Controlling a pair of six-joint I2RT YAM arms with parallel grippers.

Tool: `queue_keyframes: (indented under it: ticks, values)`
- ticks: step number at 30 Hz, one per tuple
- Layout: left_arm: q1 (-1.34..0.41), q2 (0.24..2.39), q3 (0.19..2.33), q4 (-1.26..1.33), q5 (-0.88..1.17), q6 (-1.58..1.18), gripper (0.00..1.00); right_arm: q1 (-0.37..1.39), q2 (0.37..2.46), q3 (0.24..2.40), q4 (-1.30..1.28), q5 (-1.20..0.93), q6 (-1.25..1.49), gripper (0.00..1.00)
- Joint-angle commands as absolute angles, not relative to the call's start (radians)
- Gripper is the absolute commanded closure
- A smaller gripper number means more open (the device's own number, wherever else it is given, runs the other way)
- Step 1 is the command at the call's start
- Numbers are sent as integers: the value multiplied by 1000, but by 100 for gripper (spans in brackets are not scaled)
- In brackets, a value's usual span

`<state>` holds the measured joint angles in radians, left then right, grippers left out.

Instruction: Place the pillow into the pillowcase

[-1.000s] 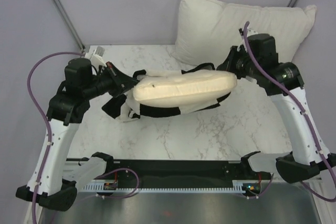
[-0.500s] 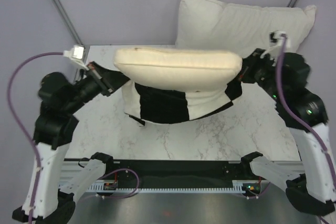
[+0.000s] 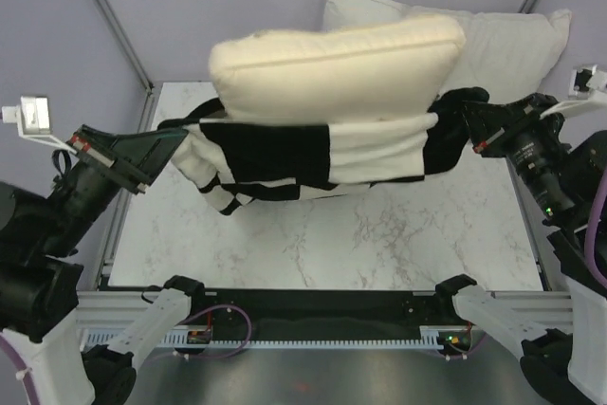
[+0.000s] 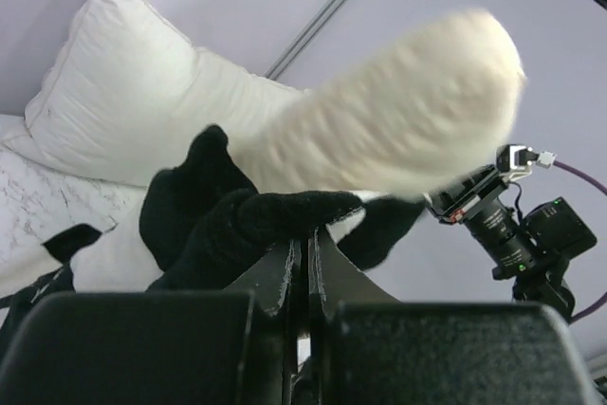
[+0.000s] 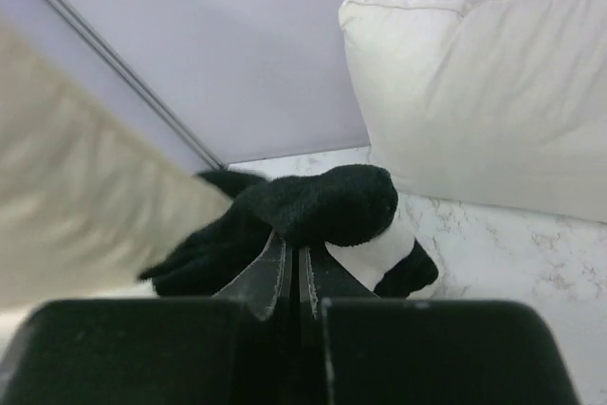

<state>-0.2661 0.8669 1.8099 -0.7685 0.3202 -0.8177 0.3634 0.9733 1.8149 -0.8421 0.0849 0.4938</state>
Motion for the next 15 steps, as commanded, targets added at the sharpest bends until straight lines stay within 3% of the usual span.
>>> queue_keyframes:
  ticks: [1, 5, 10, 12, 14, 15]
  values:
    - [-264, 848, 1714, -753, 282, -773, 98, 362, 954, 1656, -795, 132, 520, 100]
    - [-265, 923, 1811, -722, 317, -770, 98, 361, 1012, 1777, -764, 88, 543, 100]
    - [-265, 1092, 2244, -821, 368, -775, 98, 361, 1167, 2265, -834, 69, 555, 100]
    - [-264, 1086, 2244, -827, 364, -778, 98, 361, 1142, 2275, -824, 96, 561, 100]
    - [-264, 1045, 2156, -825, 344, -784, 98, 360, 1103, 2165, -818, 104, 555, 100]
    - [-264, 988, 2012, -809, 324, -790, 98, 362, 1051, 2008, -804, 107, 552, 100]
